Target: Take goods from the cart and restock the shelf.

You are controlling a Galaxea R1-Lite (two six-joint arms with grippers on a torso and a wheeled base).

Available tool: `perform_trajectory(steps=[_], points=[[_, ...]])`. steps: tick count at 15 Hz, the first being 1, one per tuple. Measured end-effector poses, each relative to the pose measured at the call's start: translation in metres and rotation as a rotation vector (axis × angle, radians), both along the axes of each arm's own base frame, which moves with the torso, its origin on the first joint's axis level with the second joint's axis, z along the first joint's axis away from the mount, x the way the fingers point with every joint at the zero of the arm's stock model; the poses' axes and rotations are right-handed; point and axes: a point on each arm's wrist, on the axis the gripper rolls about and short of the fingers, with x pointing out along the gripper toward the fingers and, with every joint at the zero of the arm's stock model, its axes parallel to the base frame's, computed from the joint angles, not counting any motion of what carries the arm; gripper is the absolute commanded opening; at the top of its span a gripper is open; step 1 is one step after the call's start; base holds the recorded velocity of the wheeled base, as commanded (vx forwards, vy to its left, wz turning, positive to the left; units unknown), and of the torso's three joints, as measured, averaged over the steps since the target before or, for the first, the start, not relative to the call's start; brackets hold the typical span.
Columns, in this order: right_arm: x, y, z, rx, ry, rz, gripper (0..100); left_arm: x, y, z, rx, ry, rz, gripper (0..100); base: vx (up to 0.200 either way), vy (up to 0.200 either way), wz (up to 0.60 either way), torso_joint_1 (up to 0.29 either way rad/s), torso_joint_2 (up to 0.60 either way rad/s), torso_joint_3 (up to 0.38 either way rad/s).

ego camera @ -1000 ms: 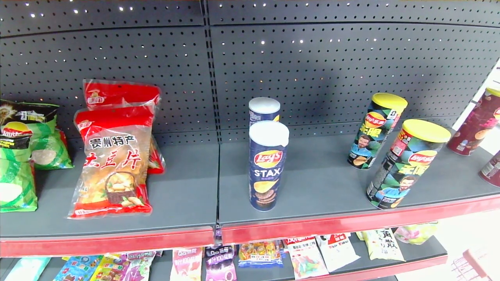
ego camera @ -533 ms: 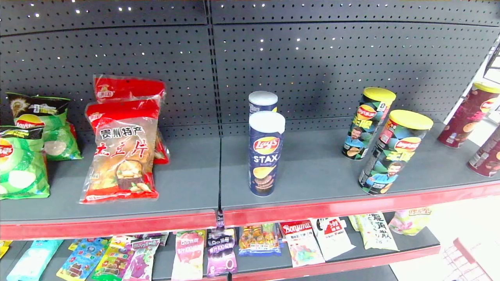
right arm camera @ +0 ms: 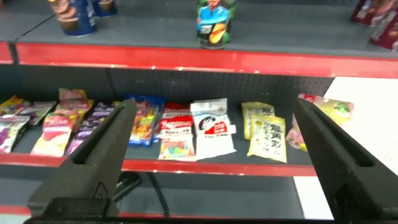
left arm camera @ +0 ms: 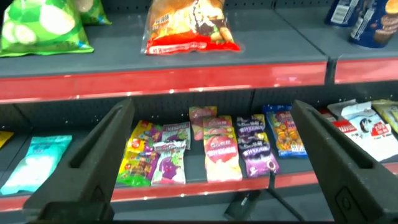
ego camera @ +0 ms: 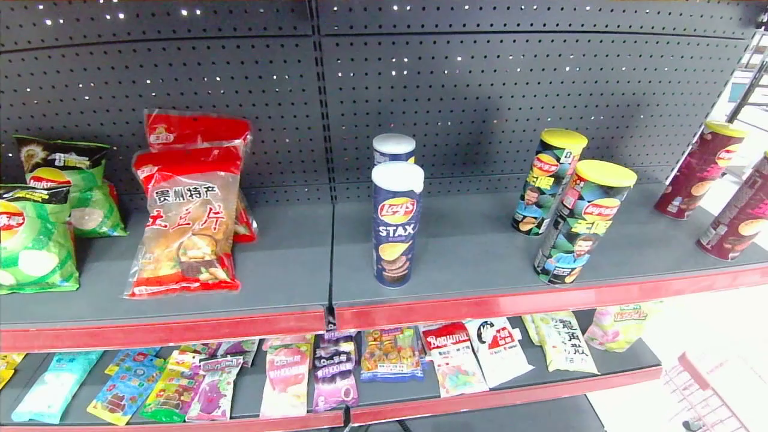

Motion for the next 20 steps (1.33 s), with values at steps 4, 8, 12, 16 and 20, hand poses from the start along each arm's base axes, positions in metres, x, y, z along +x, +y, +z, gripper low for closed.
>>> perform_trajectory(steps=[4, 8, 12, 16, 20], points=[[0.0, 0.0, -0.0002, 0.0, 0.001, 0.0, 100, 0.0, 0.0, 0.0001, -0.001, -0.001, 0.001, 100, 0.0, -0.2, 0.0, 0.001, 0.0, 0.002], [0.0, 0.0, -0.0001, 0.0, 0.0, 0.0, 100, 0.0, 0.0, 0.0001, 0.0, -0.001, 0.0, 100, 0.0, -0.2, 0.0, 0.001, 0.0, 0.004], [0.0, 0.0, -0.0002, 0.0, 0.001, 0.0, 100, 0.0, 0.0, 0.0001, -0.001, 0.0, 0.001, 100, 0.0, -0.2, 0.0, 0.002, 0.0, 0.001], [0.0, 0.0, -0.0001, 0.002, 0.001, 0.0, 100, 0.0, 0.0, 0.0001, -0.002, 0.0, 0.0, 100, 0.0, -0.2, 0.0, 0.001, 0.0, 0.002], [0.0, -0.0001, 0.0, 0.002, 0.0, -0.001, 100, 0.0, 0.0, 0.0, -0.004, 0.0, 0.001, 100, 0.0, -0.05, 0.0, 0.004, 0.0, 0.002]])
